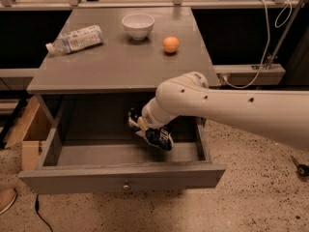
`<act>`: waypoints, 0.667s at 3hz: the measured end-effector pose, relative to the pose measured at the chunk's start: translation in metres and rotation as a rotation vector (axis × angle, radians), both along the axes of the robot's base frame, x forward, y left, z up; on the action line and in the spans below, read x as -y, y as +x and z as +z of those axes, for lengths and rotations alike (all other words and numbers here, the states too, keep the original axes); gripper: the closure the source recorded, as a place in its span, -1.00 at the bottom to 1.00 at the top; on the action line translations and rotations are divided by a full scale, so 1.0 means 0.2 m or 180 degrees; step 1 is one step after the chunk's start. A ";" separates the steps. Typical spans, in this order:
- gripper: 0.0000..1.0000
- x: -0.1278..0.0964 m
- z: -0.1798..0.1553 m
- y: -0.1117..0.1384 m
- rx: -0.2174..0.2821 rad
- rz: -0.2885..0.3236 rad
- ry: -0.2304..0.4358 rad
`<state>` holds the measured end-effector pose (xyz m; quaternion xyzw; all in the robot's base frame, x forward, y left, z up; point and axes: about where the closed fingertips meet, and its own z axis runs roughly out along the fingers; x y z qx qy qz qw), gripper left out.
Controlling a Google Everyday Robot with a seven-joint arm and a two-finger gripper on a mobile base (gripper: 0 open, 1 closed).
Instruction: Place blue chip bag into top drawer
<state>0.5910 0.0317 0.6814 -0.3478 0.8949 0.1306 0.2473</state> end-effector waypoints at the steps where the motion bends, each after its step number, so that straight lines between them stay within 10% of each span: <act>1: -0.46 0.13 -0.05 0.01 -0.0011 -0.0215 0.0101; 2: -1.00 0.32 0.01 -0.06 0.0104 -0.0445 0.0321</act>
Offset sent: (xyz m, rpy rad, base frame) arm -0.0161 -0.1013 0.0062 0.1487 -0.0469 -0.2141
